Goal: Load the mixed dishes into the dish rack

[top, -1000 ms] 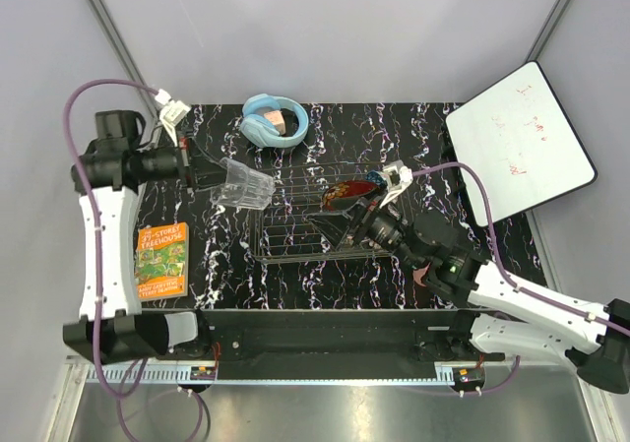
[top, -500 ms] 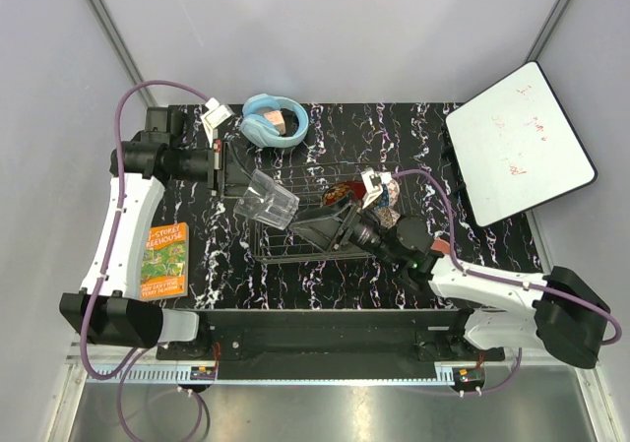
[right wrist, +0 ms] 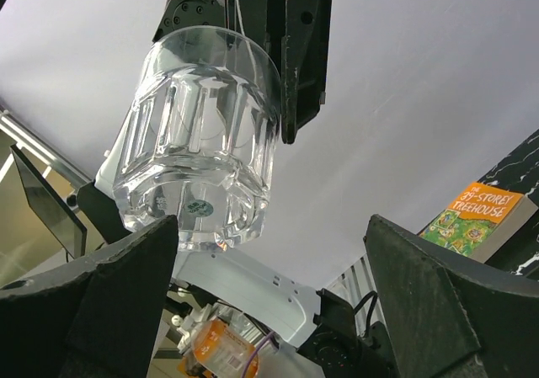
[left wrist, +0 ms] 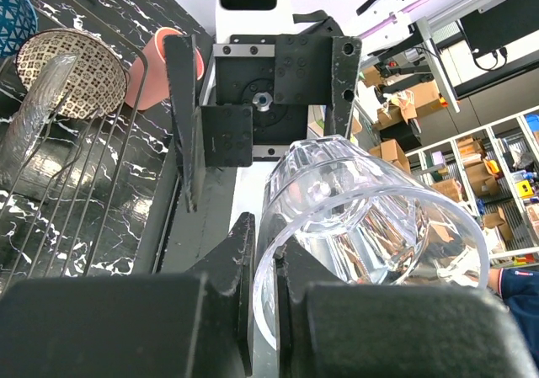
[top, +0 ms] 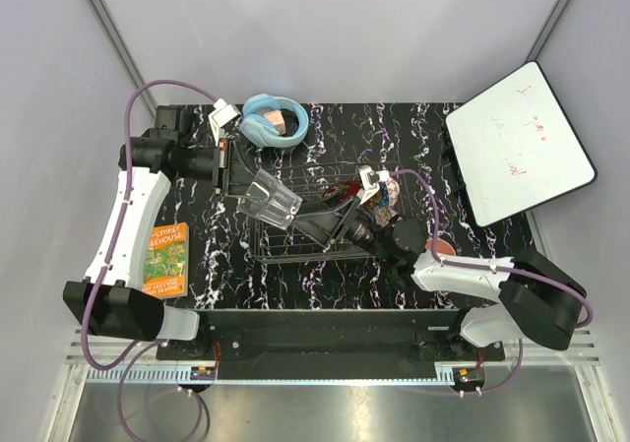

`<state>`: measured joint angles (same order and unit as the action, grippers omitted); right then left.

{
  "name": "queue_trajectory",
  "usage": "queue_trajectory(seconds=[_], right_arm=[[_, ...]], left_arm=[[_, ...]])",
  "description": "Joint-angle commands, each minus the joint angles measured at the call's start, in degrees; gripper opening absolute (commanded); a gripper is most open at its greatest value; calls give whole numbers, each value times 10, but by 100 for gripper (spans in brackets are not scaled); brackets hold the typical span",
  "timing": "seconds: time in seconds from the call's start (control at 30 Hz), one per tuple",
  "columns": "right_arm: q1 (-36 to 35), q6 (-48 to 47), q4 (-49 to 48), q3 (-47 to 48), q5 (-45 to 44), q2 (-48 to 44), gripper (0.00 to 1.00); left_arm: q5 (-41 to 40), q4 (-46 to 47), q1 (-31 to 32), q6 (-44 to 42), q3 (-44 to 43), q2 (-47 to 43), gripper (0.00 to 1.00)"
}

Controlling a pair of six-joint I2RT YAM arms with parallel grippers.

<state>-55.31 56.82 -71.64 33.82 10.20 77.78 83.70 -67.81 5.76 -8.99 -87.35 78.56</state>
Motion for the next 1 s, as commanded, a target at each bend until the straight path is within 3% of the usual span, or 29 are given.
queue_trajectory(seconds=[0.0,0.13,0.3,0.97], right_arm=[[2,15,-126,19,23,11,100],[2,13,-159,23,53,7,100],[2,16,-162,62,185,-5,100],[1,-34,-64,89,185,1,100]], left_arm=[[128,9,3,-5,-5,2,0],[128,13,3,-10,2,4,0],[127,15,2,-12,-4,13,0],[127,13,-1,-6,-22,7,0]])
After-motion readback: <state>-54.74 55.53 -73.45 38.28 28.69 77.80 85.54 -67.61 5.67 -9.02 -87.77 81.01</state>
